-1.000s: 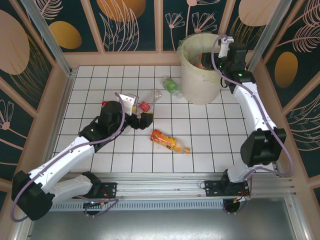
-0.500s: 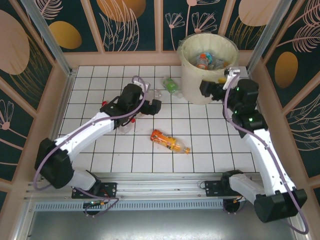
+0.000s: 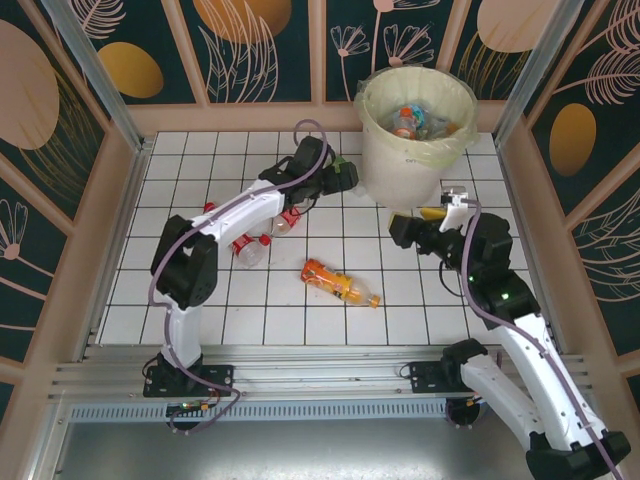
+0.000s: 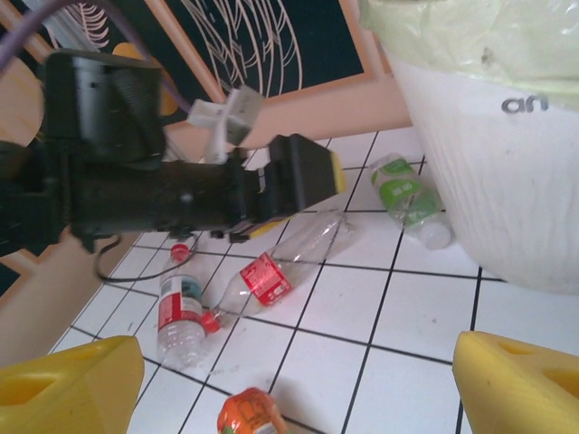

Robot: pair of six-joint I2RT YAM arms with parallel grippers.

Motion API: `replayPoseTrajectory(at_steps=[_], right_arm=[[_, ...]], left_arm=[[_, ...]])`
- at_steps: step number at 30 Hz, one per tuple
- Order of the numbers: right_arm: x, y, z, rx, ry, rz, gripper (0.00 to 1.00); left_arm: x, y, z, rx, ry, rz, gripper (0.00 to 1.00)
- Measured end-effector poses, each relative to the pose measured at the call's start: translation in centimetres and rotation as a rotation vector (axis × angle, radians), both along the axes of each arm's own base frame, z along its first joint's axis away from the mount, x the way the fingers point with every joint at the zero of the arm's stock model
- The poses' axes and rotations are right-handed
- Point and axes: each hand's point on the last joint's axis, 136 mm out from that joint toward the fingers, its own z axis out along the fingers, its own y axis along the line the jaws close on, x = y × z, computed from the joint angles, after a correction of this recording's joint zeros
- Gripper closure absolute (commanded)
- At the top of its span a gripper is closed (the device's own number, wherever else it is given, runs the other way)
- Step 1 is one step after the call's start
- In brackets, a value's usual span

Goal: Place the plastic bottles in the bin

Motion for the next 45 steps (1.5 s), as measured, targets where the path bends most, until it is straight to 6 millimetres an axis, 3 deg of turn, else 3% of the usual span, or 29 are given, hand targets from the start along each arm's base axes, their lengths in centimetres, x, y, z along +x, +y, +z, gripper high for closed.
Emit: replayPoseTrajectory(at_steps=[3,10,18,24,30,35,42,45], right_arm=[[-0.3,0.4,-0.9,-0.003,0.023,0.026,0.11],[0.1,1.0,-3.6,-0.024,0.097,0.051,0.12],[0.2,1.5,-4.2,-0.037,0.117,0.071,0.12],[-0.2,1.7,-4.6,-0.044,0.134,0.080,0.12],[-0.3,1.6,-4.5,-0.043,0.131,0.080,0.12],[-0.3,1.7,-4.5,-0.043,0.130,0.082,0.12],[-0.6,1.6,-4.6,-0.045,0.134,0.085,0.11],[-0.6,1.6,-4.5,-0.044,0.132,0.085,0.12]], left_arm=[[-0.3,0.0,-1.2,0.003,0.026,-0.002,0.01],[-2.2,1.6,-1.4,0.030,0.012,-0.022,0.01],[-2.8,1.9,-1.4,0.026,0.021,-0.021,0.02],[-6.8,4.9,-4.7,0.021,0.168,0.064,0.02],[-9.9,6.5,-6.8,0.068,0.227,0.083,0.01],[-9.9,7.0,-6.6,0.174,0.174,0.012,0.07],[-7.2,7.5,-2.5,0.387,-0.009,-0.108,0.09],[-6.6,8.2,-2.6,0.503,-0.047,-0.164,0.07]])
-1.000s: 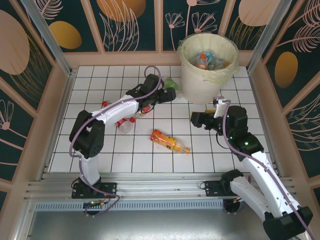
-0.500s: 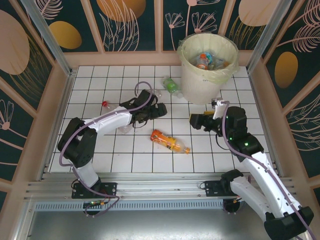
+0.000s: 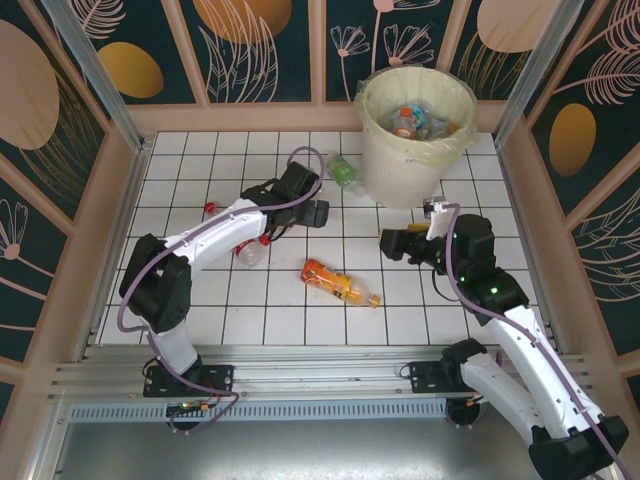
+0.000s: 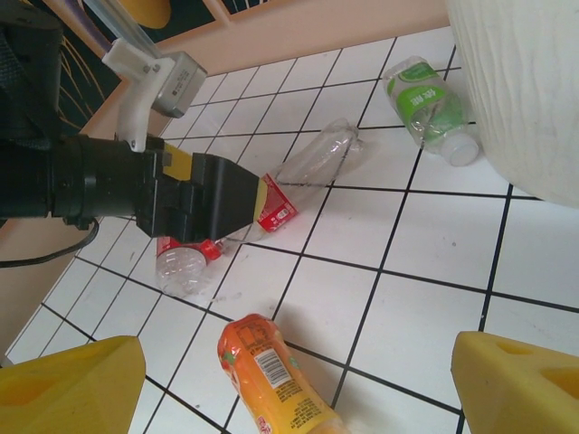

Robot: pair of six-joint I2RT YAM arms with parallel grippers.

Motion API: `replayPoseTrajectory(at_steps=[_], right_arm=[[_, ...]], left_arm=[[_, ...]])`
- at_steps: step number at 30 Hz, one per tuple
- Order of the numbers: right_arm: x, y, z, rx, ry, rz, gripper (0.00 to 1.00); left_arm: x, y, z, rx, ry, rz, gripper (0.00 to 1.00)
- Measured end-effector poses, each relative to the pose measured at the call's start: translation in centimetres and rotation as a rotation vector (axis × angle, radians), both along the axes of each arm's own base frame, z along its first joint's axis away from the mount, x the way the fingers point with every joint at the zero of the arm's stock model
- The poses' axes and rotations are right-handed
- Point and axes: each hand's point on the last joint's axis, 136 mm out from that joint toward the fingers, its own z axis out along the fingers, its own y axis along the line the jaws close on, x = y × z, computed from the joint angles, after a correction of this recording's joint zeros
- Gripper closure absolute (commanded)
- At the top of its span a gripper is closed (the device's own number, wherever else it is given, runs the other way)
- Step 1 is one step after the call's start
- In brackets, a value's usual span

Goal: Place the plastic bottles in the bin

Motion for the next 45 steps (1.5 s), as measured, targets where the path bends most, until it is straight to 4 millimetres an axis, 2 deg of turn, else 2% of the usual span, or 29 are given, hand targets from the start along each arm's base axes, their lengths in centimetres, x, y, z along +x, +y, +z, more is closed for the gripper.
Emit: replayPoseTrajectory(at_steps=[8,12,15,19,22,30,34,39,42,45], right_arm=[[-0.2,-0.1,0.0,-0.006,-0.003,0.003,0.11],[-0.3,-0.1,-0.1,-0.016,-0.004,0.007,0.11],[-0.4,-0.1,-0.1,-0.017,0.000,0.007,0.12],[-0.4,-0.1,-0.1,-0.017,-0.001,0.009,0.11],[-0.4,-0.1,-0.1,-0.017,-0.001,0.009,0.11],[-0.4,-0.1,-0.1,-0.017,0.000,0.009,0.11],[-0.4,-0.1,-0.1,-0.017,-0.001,0.009,0.11],[-0.3,-0.1,0.0,-0.008,0.002,0.005,0.12],[-0.2,0.0,0.5,0.029,0.006,-0.008,0.11],[0.3,0.2,1.3,0.086,0.007,-0.025,0.11]], left_arm=[[1.2,2.7,-4.3,0.258,0.049,-0.091,0.05],[2.5,4.5,-5.1,0.294,0.072,-0.099,0.05],[3.4,5.2,-5.3,0.290,0.085,-0.115,0.07],[3.9,5.4,-6.6,0.288,0.115,-0.147,0.11],[3.6,5.2,-8.1,0.285,0.157,-0.184,0.14],[3.2,4.3,-10.6,0.254,0.223,-0.234,0.31],[3.2,4.3,-10.7,0.243,0.226,-0.221,0.37],[3.7,4.0,-10.3,0.220,0.203,-0.199,0.38],[4.0,3.8,-8.9,0.188,0.162,-0.180,0.37],[4.0,3.3,-6.0,0.119,0.100,-0.171,0.37]])
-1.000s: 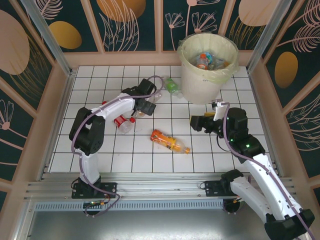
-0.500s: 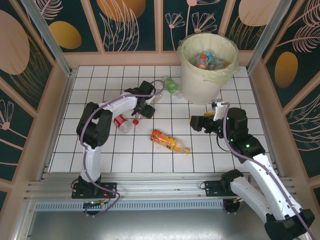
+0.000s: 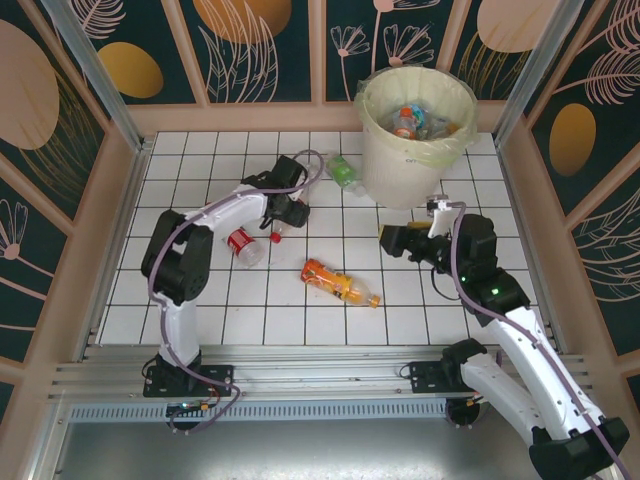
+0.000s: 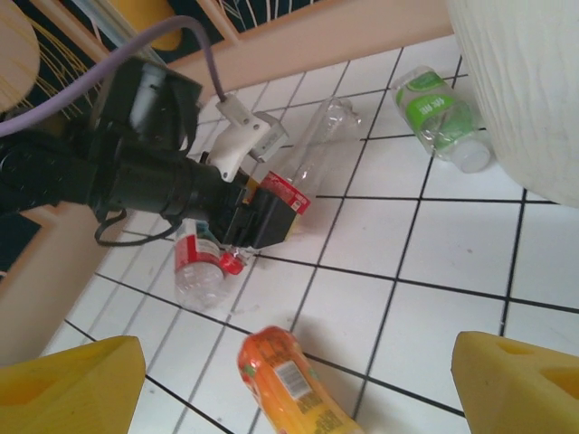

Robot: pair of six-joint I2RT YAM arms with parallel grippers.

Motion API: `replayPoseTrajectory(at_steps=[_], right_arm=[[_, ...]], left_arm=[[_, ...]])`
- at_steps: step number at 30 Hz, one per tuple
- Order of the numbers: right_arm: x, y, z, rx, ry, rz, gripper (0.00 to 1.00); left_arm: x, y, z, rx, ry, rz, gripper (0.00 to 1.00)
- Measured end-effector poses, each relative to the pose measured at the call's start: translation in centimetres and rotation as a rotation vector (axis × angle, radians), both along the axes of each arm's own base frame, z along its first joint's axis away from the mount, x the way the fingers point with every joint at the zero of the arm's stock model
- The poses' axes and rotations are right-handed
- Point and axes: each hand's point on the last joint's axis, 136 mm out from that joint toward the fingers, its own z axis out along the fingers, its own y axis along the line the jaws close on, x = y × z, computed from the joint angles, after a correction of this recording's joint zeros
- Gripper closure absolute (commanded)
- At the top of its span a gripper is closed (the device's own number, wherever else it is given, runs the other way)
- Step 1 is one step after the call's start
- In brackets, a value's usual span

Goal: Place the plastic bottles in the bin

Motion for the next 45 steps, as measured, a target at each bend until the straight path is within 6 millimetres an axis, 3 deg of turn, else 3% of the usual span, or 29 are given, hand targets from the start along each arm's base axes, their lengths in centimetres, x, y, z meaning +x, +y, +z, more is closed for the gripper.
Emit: replayPoseTrajectory(at_steps=[5,10,18,23,27,34,45], right_arm=[[1.2,1.0,1.4,0.122,0.017,-0.009,0.11],[2.7,2.4,1.7,0.204,0.052,0.011,0.09],[5.3,5.7,2.6,0.252,0.085,0.126,0.07],[6.6,7.2,3.2,0.271,0.079,0.178,0.07],[7.5,8.2,2.6,0.273,0.096,0.201,0.07],[7.8,9.3,1.8,0.272,0.112,0.238,0.21],[7.8,9.4,2.2,0.262,0.089,0.249,0.49]], left_arm=[[-1.4,-1.6,6.5,-0.219,-0.113,-0.021,0.36],[-4.5,-3.1,9.9,-0.432,-0.138,-0.078,0.34],[-10.0,-6.4,10.5,-0.674,-0.035,-0.204,0.34],[-12.8,-9.0,12.9,-0.786,-0.015,-0.305,0.35],[-14.2,-10.4,15.1,-0.868,-0.025,-0.367,0.35],[-15.6,-11.7,15.9,-0.929,-0.013,-0.414,0.35],[-16.2,-12.3,14.9,-0.949,0.020,-0.427,0.28]])
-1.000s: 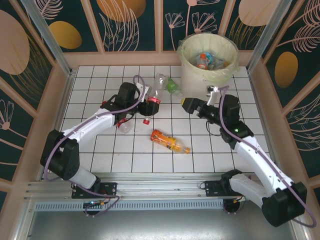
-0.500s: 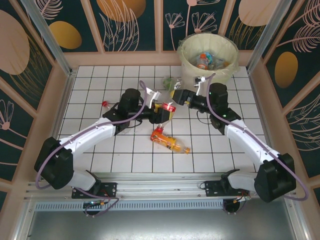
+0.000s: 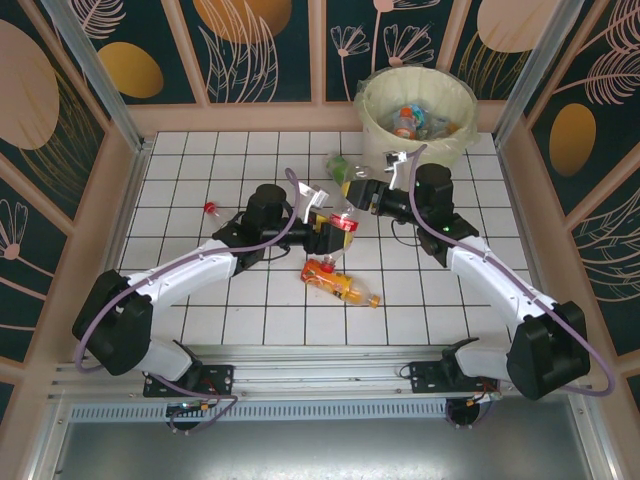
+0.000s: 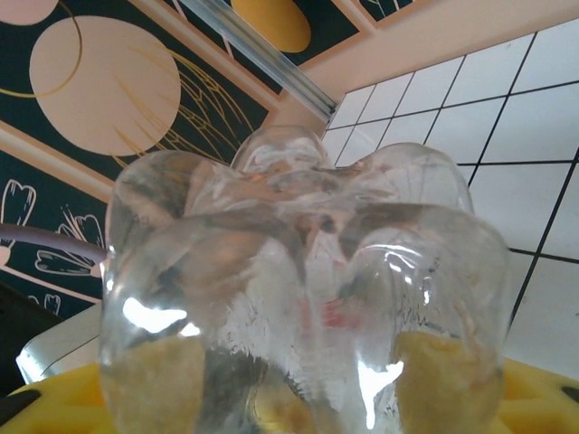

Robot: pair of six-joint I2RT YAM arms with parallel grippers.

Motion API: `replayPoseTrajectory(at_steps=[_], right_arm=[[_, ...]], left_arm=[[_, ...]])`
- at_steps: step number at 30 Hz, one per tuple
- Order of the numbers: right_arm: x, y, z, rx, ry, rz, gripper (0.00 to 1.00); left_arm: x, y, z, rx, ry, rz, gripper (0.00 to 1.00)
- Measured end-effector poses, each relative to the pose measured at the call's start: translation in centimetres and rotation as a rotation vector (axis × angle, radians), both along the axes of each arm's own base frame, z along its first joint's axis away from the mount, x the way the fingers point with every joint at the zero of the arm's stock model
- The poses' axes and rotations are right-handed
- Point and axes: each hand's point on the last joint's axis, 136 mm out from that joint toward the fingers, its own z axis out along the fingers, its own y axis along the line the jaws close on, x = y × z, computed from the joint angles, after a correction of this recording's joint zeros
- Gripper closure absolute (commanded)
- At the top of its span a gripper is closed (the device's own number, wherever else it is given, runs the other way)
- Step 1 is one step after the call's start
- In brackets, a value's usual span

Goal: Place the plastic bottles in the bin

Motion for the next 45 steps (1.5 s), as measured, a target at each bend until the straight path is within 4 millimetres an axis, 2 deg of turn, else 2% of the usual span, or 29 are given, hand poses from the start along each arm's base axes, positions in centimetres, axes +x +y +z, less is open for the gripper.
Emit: replayPoseTrajectory(at_steps=[2,4,8,11,16,22,26,28,33,37,40,45], right_arm=[[0.0,0.0,0.1,-0.003,-0.003,0.000,0.51],[0.0,-0.1,0.4,-0.006,-0.007,-0.005,0.51],[-0.2,-0.5,1.2,-0.020,-0.031,-0.021,0.51],[-0.3,-1.6,2.7,-0.040,-0.072,-0.056,0.51],[0.4,-5.2,7.6,-0.077,-0.201,-0.189,0.50],[1.4,-9.5,14.2,-0.121,-0.378,-0.368,0.49],[2.7,-11.8,17.5,-0.170,-0.467,-0.498,0.49],[4.0,-13.2,18.9,-0.195,-0.499,-0.569,0.49],[8.5,-16.6,20.6,-0.257,-0.521,-0.723,0.49],[12.3,-18.4,19.9,-0.306,-0.500,-0.796,0.49],[14.2,-18.8,19.3,-0.322,-0.482,-0.813,0.49],[16.0,-19.3,19.2,-0.343,-0.475,-0.841,0.49]], left_arm=[[0.0,0.0,0.0,-0.001,-0.002,0.001,0.18],[0.1,0.0,0.1,-0.003,-0.010,0.002,0.02],[0.2,0.4,0.9,-0.007,-0.031,0.028,0.01],[0.0,1.2,2.9,-0.029,-0.092,0.057,0.02],[-1.3,3.2,8.0,-0.080,-0.247,0.096,0.01],[-1.8,5.5,11.5,-0.073,-0.367,0.172,0.02],[-2.5,7.3,13.5,-0.070,-0.457,0.227,0.02],[-3.0,8.3,14.2,-0.072,-0.503,0.249,0.02],[-4.0,10.0,14.0,-0.049,-0.577,0.279,0.02],[-4.3,10.7,12.4,-0.003,-0.604,0.286,0.01],[-4.3,11.0,11.4,0.029,-0.613,0.290,0.02],[-4.2,11.1,10.5,0.066,-0.617,0.287,0.01]])
